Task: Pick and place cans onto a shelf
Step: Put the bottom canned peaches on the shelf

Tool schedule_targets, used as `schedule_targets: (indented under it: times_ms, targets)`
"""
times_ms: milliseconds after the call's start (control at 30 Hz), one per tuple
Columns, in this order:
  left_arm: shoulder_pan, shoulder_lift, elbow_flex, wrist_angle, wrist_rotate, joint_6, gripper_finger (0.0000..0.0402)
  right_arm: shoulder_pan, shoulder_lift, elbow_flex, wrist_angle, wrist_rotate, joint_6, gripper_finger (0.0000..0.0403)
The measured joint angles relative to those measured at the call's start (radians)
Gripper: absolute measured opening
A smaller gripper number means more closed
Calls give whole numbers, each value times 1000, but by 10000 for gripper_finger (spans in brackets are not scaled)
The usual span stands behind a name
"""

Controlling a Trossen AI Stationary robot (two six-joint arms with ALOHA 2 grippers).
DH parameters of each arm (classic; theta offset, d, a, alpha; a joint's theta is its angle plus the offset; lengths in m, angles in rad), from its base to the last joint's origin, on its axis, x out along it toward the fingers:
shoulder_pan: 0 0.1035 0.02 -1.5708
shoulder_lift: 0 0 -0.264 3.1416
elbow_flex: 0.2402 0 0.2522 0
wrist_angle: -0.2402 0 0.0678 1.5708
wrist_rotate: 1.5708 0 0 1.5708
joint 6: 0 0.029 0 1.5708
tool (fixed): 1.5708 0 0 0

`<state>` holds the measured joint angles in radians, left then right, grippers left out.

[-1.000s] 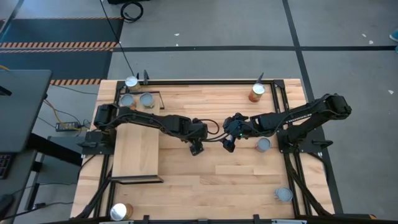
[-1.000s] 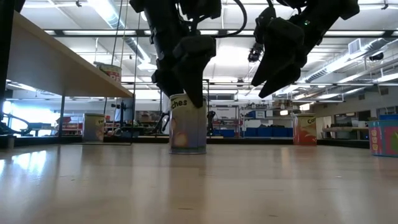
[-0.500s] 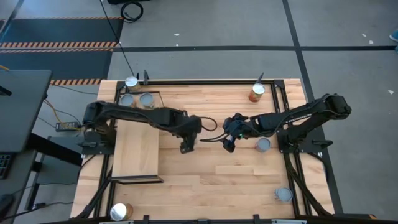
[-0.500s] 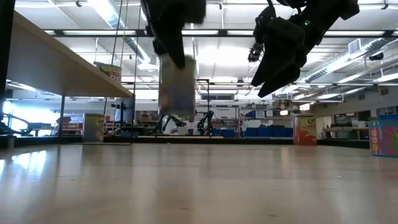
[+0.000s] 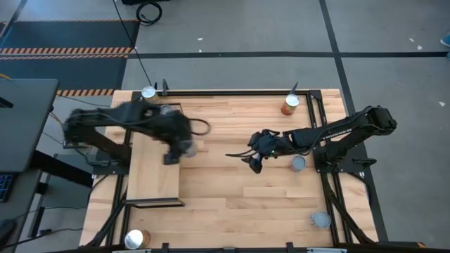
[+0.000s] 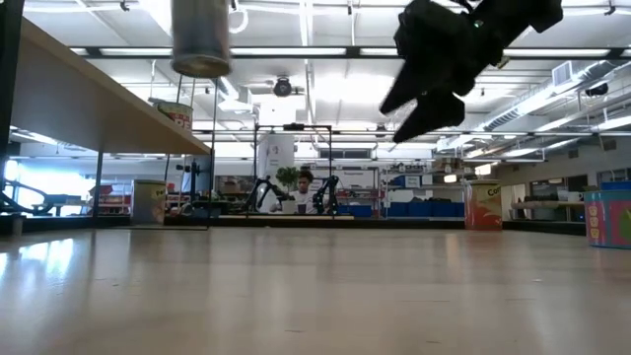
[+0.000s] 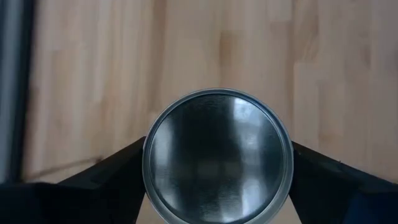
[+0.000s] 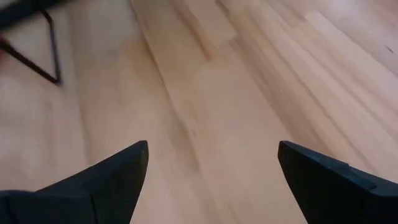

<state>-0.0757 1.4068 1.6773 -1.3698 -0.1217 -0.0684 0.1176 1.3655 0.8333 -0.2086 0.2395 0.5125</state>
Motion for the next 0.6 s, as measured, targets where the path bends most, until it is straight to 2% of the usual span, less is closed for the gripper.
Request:
schedule_targets:
  times_ms: [267, 400, 600]
  targets:
    - [10, -273, -101, -147, -81, 77, 320, -3, 0, 0, 164, 128, 157, 366]
    - [38, -386, -181, -179, -60, 58, 320, -3, 0, 0, 225, 190, 250, 366]
    - [42, -511, -282, -203, -57, 50, 320, -2, 0, 0, 327, 248, 272, 366]
